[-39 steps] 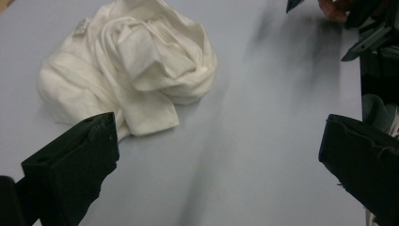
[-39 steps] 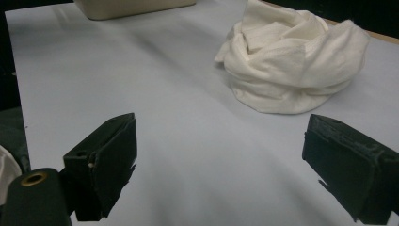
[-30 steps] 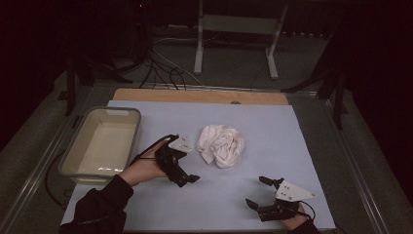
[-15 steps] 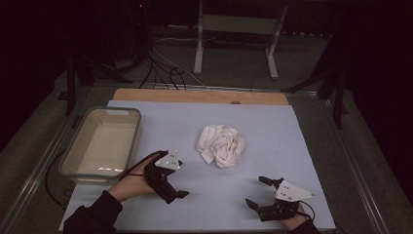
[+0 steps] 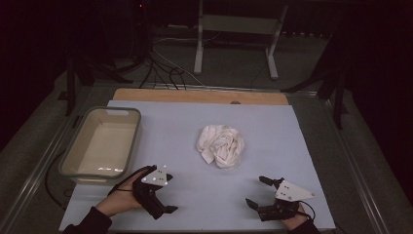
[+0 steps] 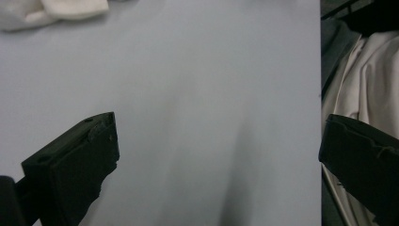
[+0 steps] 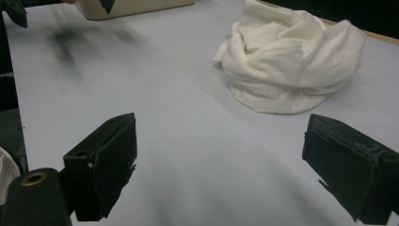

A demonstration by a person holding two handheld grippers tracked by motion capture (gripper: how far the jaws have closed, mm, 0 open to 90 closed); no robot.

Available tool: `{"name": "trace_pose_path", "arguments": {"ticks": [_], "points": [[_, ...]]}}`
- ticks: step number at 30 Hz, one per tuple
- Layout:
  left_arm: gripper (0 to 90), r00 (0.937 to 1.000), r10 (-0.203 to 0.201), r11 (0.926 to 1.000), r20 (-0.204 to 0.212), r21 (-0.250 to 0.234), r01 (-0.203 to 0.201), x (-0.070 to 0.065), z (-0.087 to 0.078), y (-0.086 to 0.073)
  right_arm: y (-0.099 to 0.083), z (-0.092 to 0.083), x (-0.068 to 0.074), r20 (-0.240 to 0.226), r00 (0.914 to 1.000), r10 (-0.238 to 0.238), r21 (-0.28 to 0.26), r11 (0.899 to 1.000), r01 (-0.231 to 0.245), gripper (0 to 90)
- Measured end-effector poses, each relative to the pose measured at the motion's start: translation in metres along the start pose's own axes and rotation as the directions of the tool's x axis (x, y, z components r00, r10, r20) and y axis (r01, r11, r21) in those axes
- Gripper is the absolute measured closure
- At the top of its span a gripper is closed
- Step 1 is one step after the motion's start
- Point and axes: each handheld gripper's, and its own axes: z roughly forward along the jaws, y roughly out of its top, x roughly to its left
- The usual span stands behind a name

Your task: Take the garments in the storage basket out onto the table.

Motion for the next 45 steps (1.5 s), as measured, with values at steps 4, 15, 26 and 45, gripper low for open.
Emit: {"name": "trace_pose_path", "arguments": {"ticks": [4,15,26,45], "points": [[0.0,0.9996,-0.025,0.9997,-0.01,0.003,0.025,-0.002,0.001,-0.012,0.0,0.0,0.0,0.0,1.0,-0.003,0.001,1.0,0.003,10.6],[0.0,0.9991,-0.025,0.9996,-0.034,0.007,0.026,-0.015,-0.007,-0.032,0.0,0.0,-0.001,-0.003,1.0,-0.004,0.002,1.0,0.004,10.7],[0.0,0.9982,-0.03,0.9994,-0.053,-0.018,0.029,-0.015,-0.023,-0.048,-0.001,0.001,0.0,-0.005,1.0,-0.003,0.006,1.0,0.003,10.7],[0.0,0.9991,-0.024,0.9991,-0.035,-0.036,0.023,-0.013,-0.024,-0.054,-0.003,0.002,-0.001,-0.011,0.9999,-0.01,0.018,1.0,0.01,10.7]]}}
